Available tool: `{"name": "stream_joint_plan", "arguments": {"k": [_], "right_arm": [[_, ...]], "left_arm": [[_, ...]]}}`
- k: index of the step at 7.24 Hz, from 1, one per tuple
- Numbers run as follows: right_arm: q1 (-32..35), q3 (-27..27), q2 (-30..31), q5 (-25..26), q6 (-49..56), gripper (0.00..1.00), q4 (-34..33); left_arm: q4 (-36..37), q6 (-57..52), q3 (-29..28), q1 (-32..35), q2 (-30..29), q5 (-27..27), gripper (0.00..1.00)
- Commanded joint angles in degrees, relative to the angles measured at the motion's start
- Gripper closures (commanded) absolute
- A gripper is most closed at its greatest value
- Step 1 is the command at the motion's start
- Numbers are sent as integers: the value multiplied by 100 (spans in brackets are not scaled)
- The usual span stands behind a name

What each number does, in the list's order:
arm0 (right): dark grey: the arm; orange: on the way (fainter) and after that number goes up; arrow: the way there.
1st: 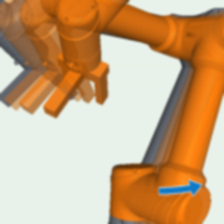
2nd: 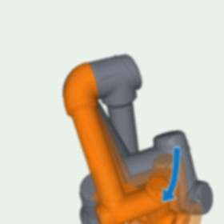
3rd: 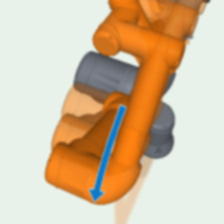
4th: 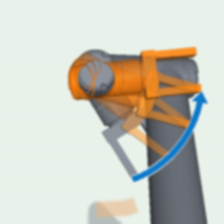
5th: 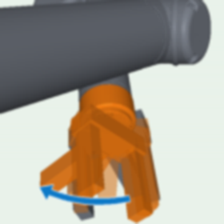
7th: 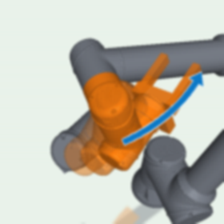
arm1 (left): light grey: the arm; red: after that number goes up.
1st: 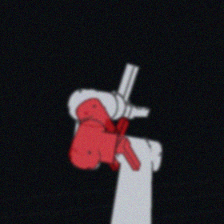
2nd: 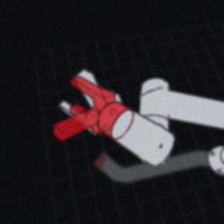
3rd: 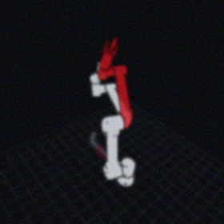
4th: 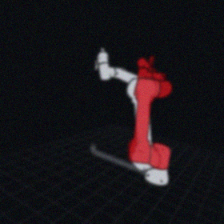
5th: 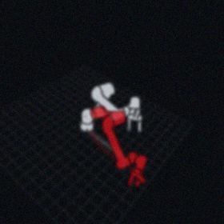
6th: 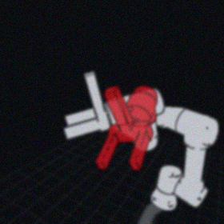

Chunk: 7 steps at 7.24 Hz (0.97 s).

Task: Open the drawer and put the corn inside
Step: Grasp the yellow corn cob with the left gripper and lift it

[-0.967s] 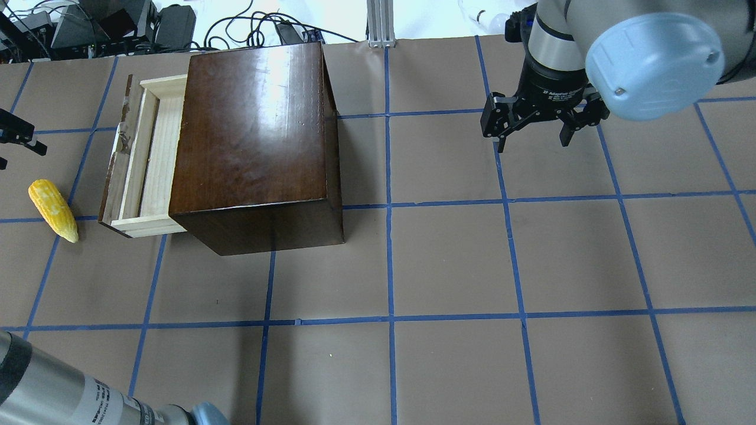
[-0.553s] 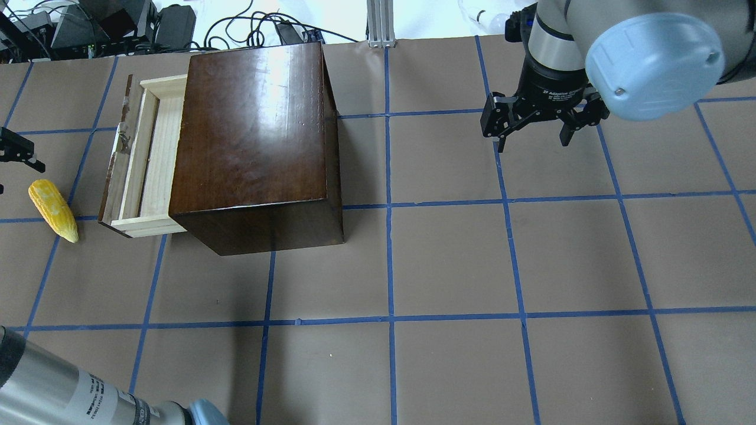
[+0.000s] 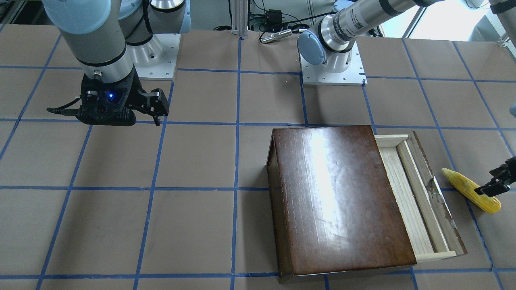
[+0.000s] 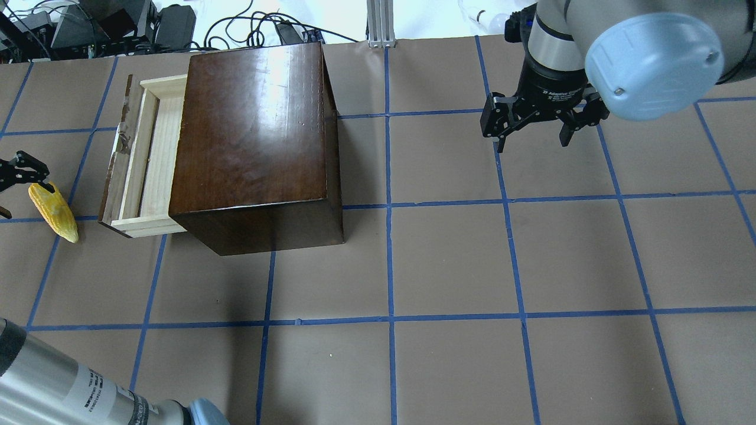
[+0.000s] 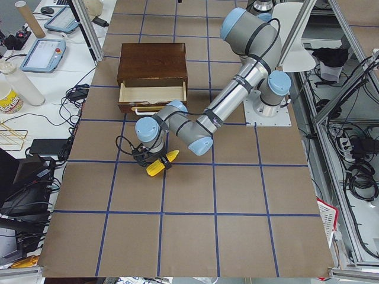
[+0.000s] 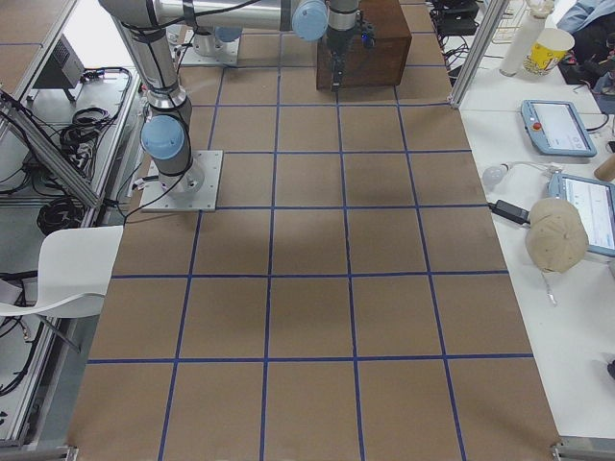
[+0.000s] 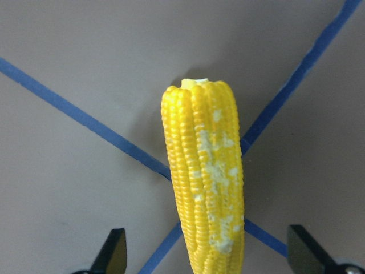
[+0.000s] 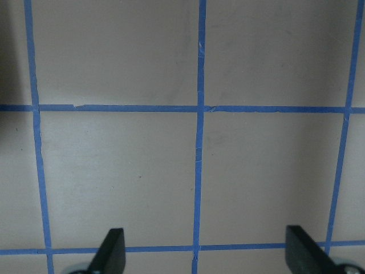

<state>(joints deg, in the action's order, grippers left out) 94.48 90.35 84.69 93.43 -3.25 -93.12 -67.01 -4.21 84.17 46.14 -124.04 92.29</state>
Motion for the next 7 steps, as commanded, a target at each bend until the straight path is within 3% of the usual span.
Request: {"name": "stream_joint_plan", "arguments": {"k": [1, 2, 3, 5, 6, 7], "right_arm": [[0, 0, -5, 0, 0, 0, 4], [0, 0, -5, 0, 0, 0, 4], [0, 0, -5, 0, 0, 0, -5], [0, 0, -5, 0, 0, 0, -5], [0, 0, -5, 0, 0, 0, 4], [0, 0, -5, 0, 0, 0, 4]], "left_arm": [[92, 131, 12, 0, -225, 43, 3], [162, 122, -14, 9, -313, 17, 8], [171, 252, -49, 9, -384, 17, 21], [171, 403, -58, 26, -411, -10, 86], [136, 316, -67, 44, -341, -1, 100], [58, 315, -128, 105, -245, 8, 100]]}}
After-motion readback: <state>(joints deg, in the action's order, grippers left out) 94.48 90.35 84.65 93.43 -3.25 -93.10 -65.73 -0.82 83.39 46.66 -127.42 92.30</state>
